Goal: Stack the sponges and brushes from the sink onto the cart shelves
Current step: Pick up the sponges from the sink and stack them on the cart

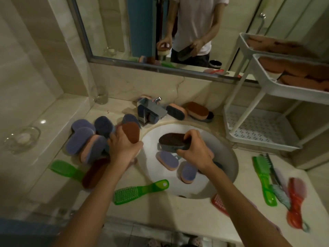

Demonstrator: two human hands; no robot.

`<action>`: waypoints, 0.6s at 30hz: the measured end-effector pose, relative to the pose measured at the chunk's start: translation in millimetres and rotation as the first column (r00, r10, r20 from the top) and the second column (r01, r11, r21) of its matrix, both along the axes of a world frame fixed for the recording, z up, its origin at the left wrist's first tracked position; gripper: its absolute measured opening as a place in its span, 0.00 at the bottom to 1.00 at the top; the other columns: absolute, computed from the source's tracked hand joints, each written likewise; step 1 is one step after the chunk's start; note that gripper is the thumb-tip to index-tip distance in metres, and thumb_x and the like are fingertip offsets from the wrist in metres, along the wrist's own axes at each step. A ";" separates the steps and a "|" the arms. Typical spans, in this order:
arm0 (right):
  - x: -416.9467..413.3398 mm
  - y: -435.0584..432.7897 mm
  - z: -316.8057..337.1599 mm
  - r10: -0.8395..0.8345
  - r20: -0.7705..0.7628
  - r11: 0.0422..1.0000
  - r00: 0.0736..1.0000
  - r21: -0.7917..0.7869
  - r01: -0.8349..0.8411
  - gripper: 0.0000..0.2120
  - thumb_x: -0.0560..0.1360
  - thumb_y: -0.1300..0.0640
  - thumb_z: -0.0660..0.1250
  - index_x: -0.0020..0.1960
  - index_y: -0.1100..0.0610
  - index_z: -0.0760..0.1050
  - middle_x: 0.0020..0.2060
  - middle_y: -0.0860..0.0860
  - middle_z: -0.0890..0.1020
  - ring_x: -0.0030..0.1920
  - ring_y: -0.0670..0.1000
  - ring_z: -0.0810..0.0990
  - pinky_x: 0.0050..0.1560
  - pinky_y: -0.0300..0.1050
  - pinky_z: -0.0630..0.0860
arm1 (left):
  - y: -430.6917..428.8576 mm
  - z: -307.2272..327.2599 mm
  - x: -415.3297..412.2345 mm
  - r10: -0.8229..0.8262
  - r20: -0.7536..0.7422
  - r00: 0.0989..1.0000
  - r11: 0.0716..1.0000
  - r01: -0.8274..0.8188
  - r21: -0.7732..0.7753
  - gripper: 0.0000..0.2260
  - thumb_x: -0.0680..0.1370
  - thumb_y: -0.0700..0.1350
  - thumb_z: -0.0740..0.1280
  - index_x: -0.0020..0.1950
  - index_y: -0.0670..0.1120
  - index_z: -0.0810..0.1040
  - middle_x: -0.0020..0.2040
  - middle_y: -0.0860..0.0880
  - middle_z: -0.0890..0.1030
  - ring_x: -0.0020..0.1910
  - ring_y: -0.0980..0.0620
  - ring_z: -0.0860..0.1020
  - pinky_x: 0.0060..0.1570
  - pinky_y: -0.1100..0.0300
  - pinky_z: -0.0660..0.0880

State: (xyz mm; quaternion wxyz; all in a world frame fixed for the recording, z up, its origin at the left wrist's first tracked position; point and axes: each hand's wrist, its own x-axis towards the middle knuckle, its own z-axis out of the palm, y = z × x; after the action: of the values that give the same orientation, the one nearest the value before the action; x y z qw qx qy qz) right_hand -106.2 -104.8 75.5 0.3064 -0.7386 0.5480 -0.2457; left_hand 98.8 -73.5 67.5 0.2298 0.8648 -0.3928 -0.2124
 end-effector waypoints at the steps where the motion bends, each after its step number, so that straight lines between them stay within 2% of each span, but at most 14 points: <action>1: -4.9 -3.9 3.8 -0.004 0.027 0.999 1.000 -0.035 0.005 0.19 0.66 0.61 0.73 0.47 0.54 0.63 0.48 0.48 0.67 0.42 0.41 0.69 0.38 0.22 0.68 | -3.0 15.5 -7.6 -0.009 -0.014 1.000 0.999 0.009 -0.042 0.40 0.70 0.49 0.71 0.75 0.46 0.53 0.72 0.40 0.60 0.72 0.39 0.59 0.68 0.43 0.63; 4: -24.7 -16.6 22.6 -0.062 0.084 0.980 0.995 -0.185 0.076 0.19 0.65 0.62 0.74 0.45 0.56 0.63 0.47 0.50 0.66 0.39 0.43 0.67 0.40 0.25 0.67 | -19.9 55.9 -36.1 -0.100 -0.061 0.993 0.975 0.085 -0.206 0.39 0.69 0.48 0.72 0.74 0.47 0.55 0.70 0.41 0.63 0.69 0.40 0.62 0.68 0.44 0.64; 6: -39.3 -25.3 39.3 -0.104 0.106 0.952 0.989 -0.277 0.130 0.19 0.64 0.62 0.74 0.44 0.57 0.64 0.46 0.51 0.67 0.41 0.45 0.66 0.39 0.27 0.66 | -33.2 79.2 -58.4 -0.159 -0.104 0.982 0.949 0.122 -0.292 0.38 0.69 0.48 0.71 0.74 0.48 0.55 0.70 0.41 0.63 0.69 0.40 0.62 0.67 0.46 0.64; 9: -70.6 -40.0 68.0 -0.145 0.156 0.910 0.977 -0.366 0.194 0.17 0.66 0.58 0.74 0.45 0.57 0.65 0.47 0.52 0.68 0.44 0.47 0.68 0.40 0.31 0.68 | -57.8 114.5 -99.3 -0.236 -0.111 0.966 0.904 0.176 -0.389 0.37 0.70 0.49 0.71 0.73 0.49 0.55 0.69 0.43 0.63 0.68 0.41 0.63 0.64 0.47 0.65; 12: -102.2 -59.5 99.7 -0.208 0.268 0.867 0.941 -0.394 0.304 0.17 0.68 0.54 0.73 0.48 0.55 0.66 0.48 0.52 0.72 0.45 0.48 0.74 0.42 0.38 0.76 | -86.4 146.2 -139.8 -0.298 -0.068 0.952 0.861 0.238 -0.450 0.37 0.71 0.50 0.70 0.74 0.49 0.54 0.68 0.42 0.64 0.66 0.41 0.67 0.62 0.48 0.68; 15: -138.3 -87.3 134.3 -0.283 0.392 0.795 0.875 -0.415 0.443 0.16 0.69 0.51 0.72 0.45 0.55 0.65 0.41 0.49 0.74 0.39 0.45 0.75 0.37 0.31 0.74 | -119.9 174.6 -184.6 -0.355 -0.023 0.935 0.824 0.301 -0.479 0.36 0.72 0.51 0.69 0.74 0.47 0.53 0.69 0.42 0.63 0.65 0.40 0.69 0.59 0.50 0.69; 16: -148.7 -95.6 144.0 -0.316 0.423 0.769 0.849 -0.410 0.490 0.16 0.70 0.51 0.72 0.44 0.56 0.65 0.39 0.49 0.74 0.38 0.46 0.75 0.36 0.32 0.74 | -129.9 182.2 -197.4 -0.367 -0.017 0.930 0.820 0.315 -0.478 0.37 0.72 0.52 0.69 0.74 0.47 0.53 0.69 0.42 0.63 0.64 0.39 0.69 0.58 0.50 0.69; 18: -175.9 -116.1 162.0 -0.381 0.495 0.748 0.780 -0.331 0.576 0.15 0.71 0.48 0.70 0.45 0.56 0.67 0.41 0.51 0.77 0.41 0.49 0.78 0.40 0.42 0.78 | -154.0 197.0 -227.2 -0.394 -0.016 0.919 0.814 0.341 -0.471 0.37 0.72 0.54 0.68 0.74 0.47 0.53 0.69 0.41 0.63 0.64 0.39 0.69 0.56 0.50 0.70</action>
State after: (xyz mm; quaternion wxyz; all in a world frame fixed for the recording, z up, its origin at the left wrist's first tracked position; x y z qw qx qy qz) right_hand -282.1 -221.0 237.5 0.1491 -0.5540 0.5727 -0.5855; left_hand -128.4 -227.5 264.6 0.4036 0.6799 -0.5777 -0.2026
